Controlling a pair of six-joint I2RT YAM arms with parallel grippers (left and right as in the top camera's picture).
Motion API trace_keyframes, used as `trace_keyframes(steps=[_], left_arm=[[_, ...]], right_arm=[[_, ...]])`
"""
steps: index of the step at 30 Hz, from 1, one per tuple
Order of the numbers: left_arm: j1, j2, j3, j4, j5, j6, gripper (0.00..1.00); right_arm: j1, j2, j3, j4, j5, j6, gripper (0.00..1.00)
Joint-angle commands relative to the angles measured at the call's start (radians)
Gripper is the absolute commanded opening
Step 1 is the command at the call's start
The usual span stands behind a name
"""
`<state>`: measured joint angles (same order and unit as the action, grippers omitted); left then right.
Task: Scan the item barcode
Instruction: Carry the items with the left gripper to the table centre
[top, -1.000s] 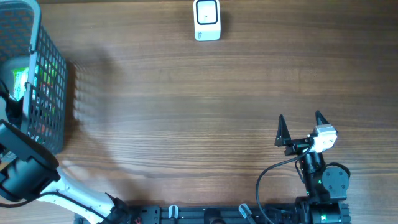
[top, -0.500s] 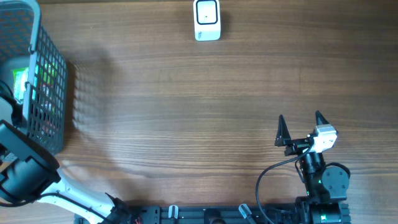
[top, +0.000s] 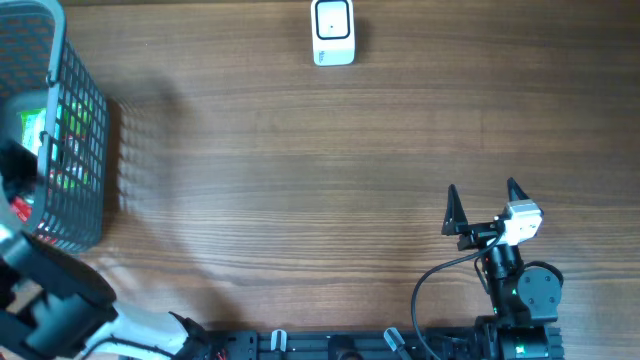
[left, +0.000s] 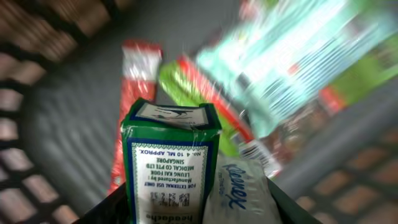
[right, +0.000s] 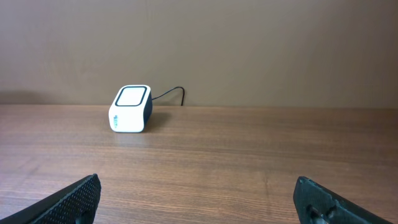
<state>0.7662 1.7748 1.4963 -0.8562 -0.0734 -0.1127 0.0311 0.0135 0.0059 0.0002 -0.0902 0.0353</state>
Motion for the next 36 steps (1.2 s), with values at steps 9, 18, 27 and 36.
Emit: trace_keyframes(steps=[9, 18, 27, 36], left_arm=[[-0.169, -0.387, 0.164, 0.118, 0.061, -0.026, 0.45], [-0.653, -0.467, 0.159, -0.081, 0.062, -0.119, 0.47], [-1.152, -0.160, 0.030, -0.163, 0.062, -0.291, 0.46], [-1.452, 0.258, 0.010, 0.061, 0.069, -0.373, 0.48]], right_arm=[[-0.005, -0.006, -0.001, 0.006, -0.016, -0.009, 1.00], [-0.005, -0.006, -0.001, 0.006, -0.016, -0.009, 1.00], [-0.005, -0.006, -0.001, 0.006, -0.016, -0.009, 1.00], [-0.005, -0.006, -0.001, 0.006, -0.016, -0.009, 1.00]])
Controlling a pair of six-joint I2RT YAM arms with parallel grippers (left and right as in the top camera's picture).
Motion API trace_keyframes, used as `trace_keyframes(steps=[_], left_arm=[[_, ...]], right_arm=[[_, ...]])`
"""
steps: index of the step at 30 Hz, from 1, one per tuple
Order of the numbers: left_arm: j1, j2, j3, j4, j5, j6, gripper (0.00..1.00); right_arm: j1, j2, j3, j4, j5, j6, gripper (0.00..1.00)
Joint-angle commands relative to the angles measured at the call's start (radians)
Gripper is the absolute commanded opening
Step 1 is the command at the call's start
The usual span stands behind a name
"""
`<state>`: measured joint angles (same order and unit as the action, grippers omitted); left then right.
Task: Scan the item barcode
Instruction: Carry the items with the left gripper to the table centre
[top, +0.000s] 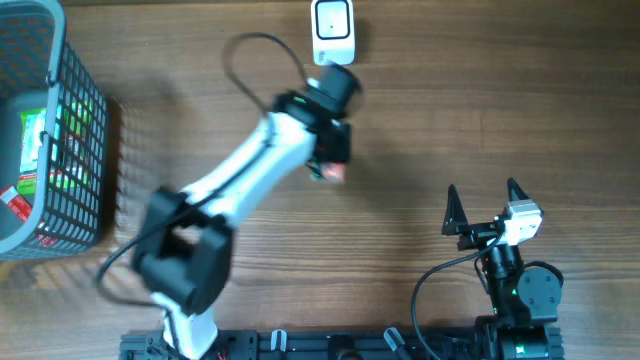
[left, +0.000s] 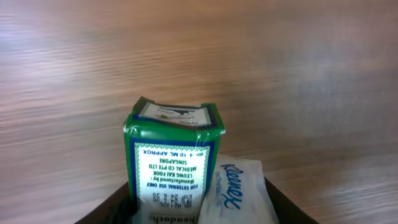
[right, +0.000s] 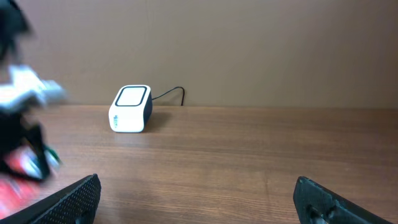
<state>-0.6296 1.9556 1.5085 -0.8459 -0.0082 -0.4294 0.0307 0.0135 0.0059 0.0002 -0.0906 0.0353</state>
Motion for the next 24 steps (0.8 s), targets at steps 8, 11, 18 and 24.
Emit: trace_keyframes(steps=[8, 11, 18, 24], left_arm=[[-0.081, 0.165, -0.003, 0.099, 0.031, -0.134, 0.66], [-0.082, 0.165, -0.003, 0.099, 0.031, -0.133, 0.83], [-0.070, 0.133, 0.031, 0.097, 0.030, -0.116, 0.87], [0.023, 0.006, 0.176, 0.009, 0.026, -0.019, 0.80]], right_arm=[[-0.005, -0.006, -0.001, 0.006, -0.015, -0.008, 1.00], [-0.005, -0.006, -0.001, 0.006, -0.015, -0.009, 1.00], [-0.005, -0.006, -0.001, 0.006, -0.015, -0.009, 1.00], [-0.005, -0.006, -0.001, 0.006, -0.015, -0.008, 1.00]])
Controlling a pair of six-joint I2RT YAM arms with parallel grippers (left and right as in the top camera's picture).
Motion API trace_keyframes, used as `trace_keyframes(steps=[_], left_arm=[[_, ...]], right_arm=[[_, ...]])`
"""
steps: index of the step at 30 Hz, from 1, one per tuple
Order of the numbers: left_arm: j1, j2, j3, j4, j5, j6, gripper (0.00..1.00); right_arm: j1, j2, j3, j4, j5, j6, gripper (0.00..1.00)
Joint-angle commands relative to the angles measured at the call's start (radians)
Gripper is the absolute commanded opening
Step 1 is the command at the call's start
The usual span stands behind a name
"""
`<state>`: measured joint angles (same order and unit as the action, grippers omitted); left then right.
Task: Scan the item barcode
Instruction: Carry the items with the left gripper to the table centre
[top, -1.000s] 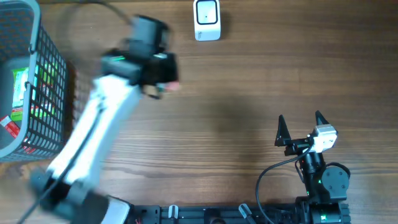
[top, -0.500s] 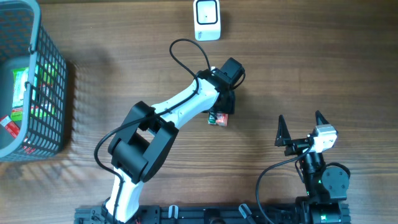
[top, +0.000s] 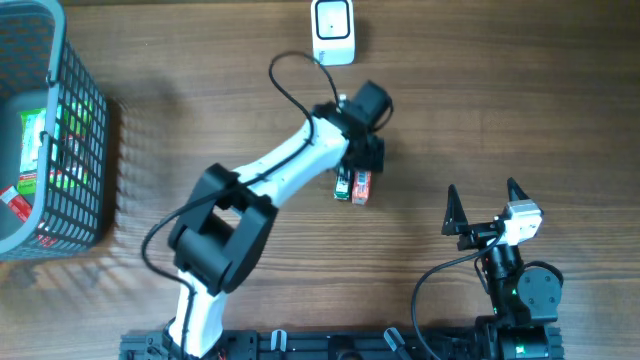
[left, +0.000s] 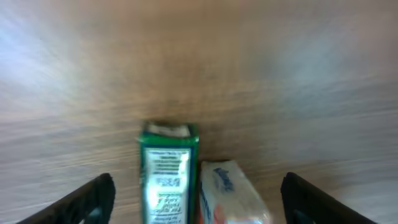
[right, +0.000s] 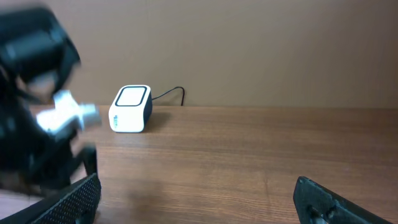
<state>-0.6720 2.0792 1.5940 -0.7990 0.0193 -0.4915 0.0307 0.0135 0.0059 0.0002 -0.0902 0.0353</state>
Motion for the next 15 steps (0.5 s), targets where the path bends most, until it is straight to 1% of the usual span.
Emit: trace_keyframes(steps=[1, 2, 3, 4, 5, 6, 9, 11, 15], left_arm=[[0.086, -0.130, 0.097, -0.059, -0.002, 0.043, 0.78], [0.106, -0.140, 0.097, -0.079, -0.002, 0.043, 0.74], [0.125, -0.143, 0.097, -0.105, -0.003, 0.043, 0.64], [0.151, -0.143, 0.097, -0.145, -0.005, 0.043, 0.34], [0.181, -0.140, 0.093, -0.188, -0.005, 0.043, 0.15], [0.208, -0.132, 0.084, -0.225, -0.005, 0.043, 0.04], [0.241, -0.106, 0.022, -0.237, -0.004, 0.043, 0.04], [0.235, -0.095, -0.064, -0.189, 0.004, 0.043, 0.04], [0.187, -0.095, -0.228, -0.037, 0.067, 0.038, 0.04]], right_arm=[[-0.005, -0.006, -0.001, 0.006, -0.016, -0.009, 1.00], [-0.005, -0.006, -0.001, 0.006, -0.016, -0.008, 1.00], [-0.005, -0.006, -0.001, 0.006, -0.016, -0.009, 1.00], [-0.005, -0.006, -0.001, 0.006, -0.016, -0.009, 1.00], [-0.005, -0.006, -0.001, 0.006, -0.016, -0.009, 0.99], [-0.005, -0.006, -0.001, 0.006, -0.016, -0.009, 1.00], [-0.005, -0.006, -0.001, 0.006, -0.016, -0.009, 1.00], [-0.005, -0.006, -0.001, 0.006, -0.016, -0.009, 1.00], [-0.005, -0.006, -0.001, 0.006, -0.016, -0.009, 1.00]])
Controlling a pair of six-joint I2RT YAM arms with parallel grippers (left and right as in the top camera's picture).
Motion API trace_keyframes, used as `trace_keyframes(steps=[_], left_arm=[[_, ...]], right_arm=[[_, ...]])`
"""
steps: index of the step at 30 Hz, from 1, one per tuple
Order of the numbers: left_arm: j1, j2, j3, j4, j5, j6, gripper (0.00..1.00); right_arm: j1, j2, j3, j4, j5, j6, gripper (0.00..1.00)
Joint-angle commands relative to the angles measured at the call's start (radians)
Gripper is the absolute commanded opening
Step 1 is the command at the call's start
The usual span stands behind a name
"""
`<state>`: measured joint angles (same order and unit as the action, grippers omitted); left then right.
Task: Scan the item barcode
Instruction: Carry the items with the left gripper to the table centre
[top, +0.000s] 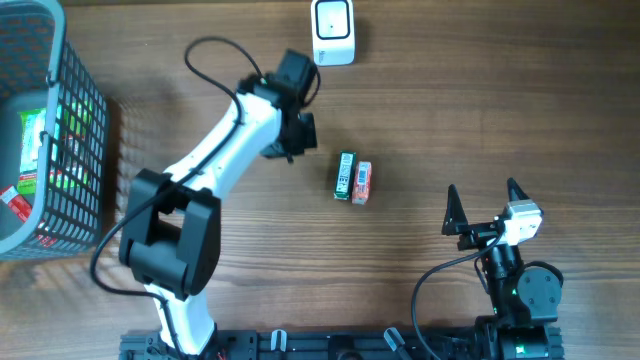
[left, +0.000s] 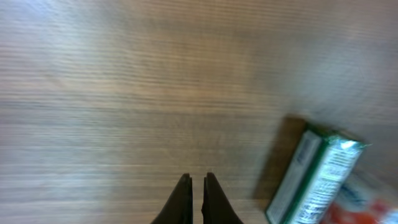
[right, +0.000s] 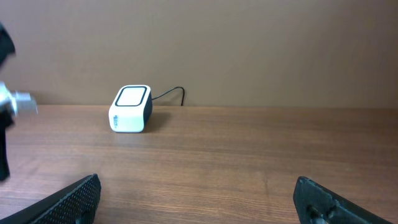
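Observation:
A green box (top: 345, 176) lies on the table with a red-and-white tissue packet (top: 363, 183) touching its right side. The left wrist view shows the same green box (left: 311, 174) at the right edge, with a bit of the packet (left: 364, 202) beside it. My left gripper (top: 298, 145) hovers left of the two items, shut on nothing (left: 196, 186). The white scanner (top: 332, 32) stands at the far edge, also seen from the right wrist as a scanner (right: 131, 108) with its cable. My right gripper (top: 487, 200) rests open near the front right (right: 199, 199).
A grey wire basket (top: 85, 150) with several more packets stands at the far left edge. The left arm (top: 220, 140) stretches across the table's middle left. Bare wood lies between the items and the scanner.
My left gripper was open right over the green box and packet. Now it is shut and sits to their left, nearer the scanner side. The two items lie where they were. The right arm is unchanged.
My left gripper was inside the basket, shut on the green box and the tissue packet. Then it held both over the table below the scanner. Then it stood open above them on the wood, and now it is shut and empty to their left.

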<state>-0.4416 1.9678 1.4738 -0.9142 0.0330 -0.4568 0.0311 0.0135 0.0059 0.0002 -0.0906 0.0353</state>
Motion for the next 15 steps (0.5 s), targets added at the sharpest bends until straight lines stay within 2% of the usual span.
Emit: trace_keyframes(steps=[1, 6, 15], left_arm=[[-0.052, 0.017, -0.127, 0.099, 0.053, 0.004, 0.04], [-0.120, 0.017, -0.214, 0.201, 0.053, -0.027, 0.04], [-0.220, 0.017, -0.214, 0.211, 0.056, -0.035, 0.06]], right_arm=[[-0.005, -0.006, -0.001, 0.006, -0.015, -0.009, 1.00], [-0.005, -0.006, -0.001, 0.006, -0.015, -0.009, 1.00], [-0.005, -0.006, -0.001, 0.006, -0.015, -0.009, 1.00]])
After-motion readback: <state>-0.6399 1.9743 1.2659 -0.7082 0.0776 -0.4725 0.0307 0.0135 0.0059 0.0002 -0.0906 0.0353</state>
